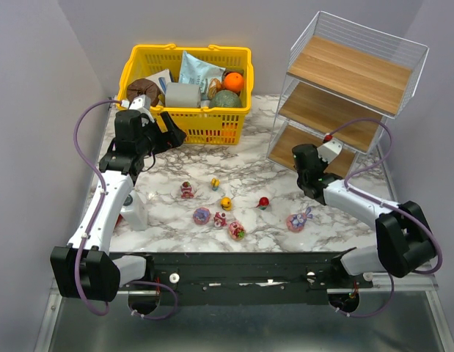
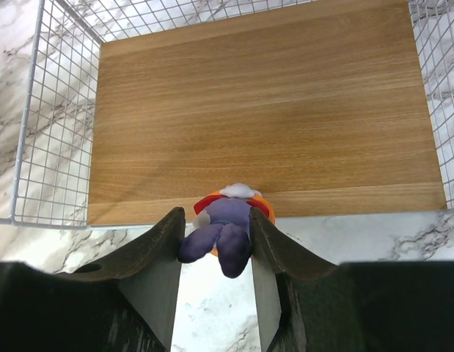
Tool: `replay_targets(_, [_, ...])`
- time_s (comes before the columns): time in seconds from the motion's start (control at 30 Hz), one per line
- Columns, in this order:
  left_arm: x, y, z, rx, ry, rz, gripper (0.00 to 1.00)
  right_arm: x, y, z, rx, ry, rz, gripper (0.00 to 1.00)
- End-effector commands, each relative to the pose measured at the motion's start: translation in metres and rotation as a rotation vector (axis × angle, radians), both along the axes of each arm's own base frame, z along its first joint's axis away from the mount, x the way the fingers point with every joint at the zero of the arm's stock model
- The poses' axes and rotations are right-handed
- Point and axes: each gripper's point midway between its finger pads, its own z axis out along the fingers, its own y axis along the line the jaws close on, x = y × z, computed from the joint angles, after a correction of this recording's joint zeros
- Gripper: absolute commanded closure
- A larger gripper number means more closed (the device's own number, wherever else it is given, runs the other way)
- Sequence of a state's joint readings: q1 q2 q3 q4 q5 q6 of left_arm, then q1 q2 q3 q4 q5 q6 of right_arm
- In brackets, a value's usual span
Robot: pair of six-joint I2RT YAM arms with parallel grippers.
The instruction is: Place and organize the plastic toys onto the shelf
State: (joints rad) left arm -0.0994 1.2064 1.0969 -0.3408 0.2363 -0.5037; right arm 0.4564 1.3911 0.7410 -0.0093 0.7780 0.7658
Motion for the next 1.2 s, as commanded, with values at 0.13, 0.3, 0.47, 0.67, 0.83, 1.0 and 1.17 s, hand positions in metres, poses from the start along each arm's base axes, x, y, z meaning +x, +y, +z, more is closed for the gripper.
replay_targets(0.13, [-0.008, -0.001, -0.002, -0.007, 0.009, -0.014, 0.01, 0.012, -0.010, -0.001, -0.007, -0.029, -0.067, 0.52])
replay_targets(0.3, [-0.008, -0.001, -0.002, -0.004, 0.011, -0.015, 0.01, 0.016, -0.016, 0.004, -0.041, -0.041, -0.100, 0.53])
replay_targets(0.47, [-0.008, -0.001, -0.004, -0.003, 0.017, -0.017, 0.01, 0.019, -0.021, 0.009, -0.073, -0.068, -0.125, 0.57])
replay_targets(0.67, [-0.008, -0.001, -0.005, 0.002, 0.019, -0.016, 0.01, 0.024, -0.024, 0.022, -0.090, -0.127, -0.129, 0.59])
replay_targets(0.83, [-0.008, -0.001, -0.006, 0.002, 0.020, -0.018, 0.01, 0.030, -0.022, 0.029, -0.104, -0.173, -0.099, 0.59])
replay_targets(1.0, [-0.009, -0.001, -0.007, 0.003, 0.023, -0.017, 0.01, 0.032, -0.022, 0.020, -0.122, -0.147, -0.094, 0.59])
replay_targets(1.17, [-0.009, 0.000, -0.008, 0.005, 0.024, -0.016, 0.01, 0.029, -0.025, 0.009, -0.130, -0.124, -0.106, 0.58])
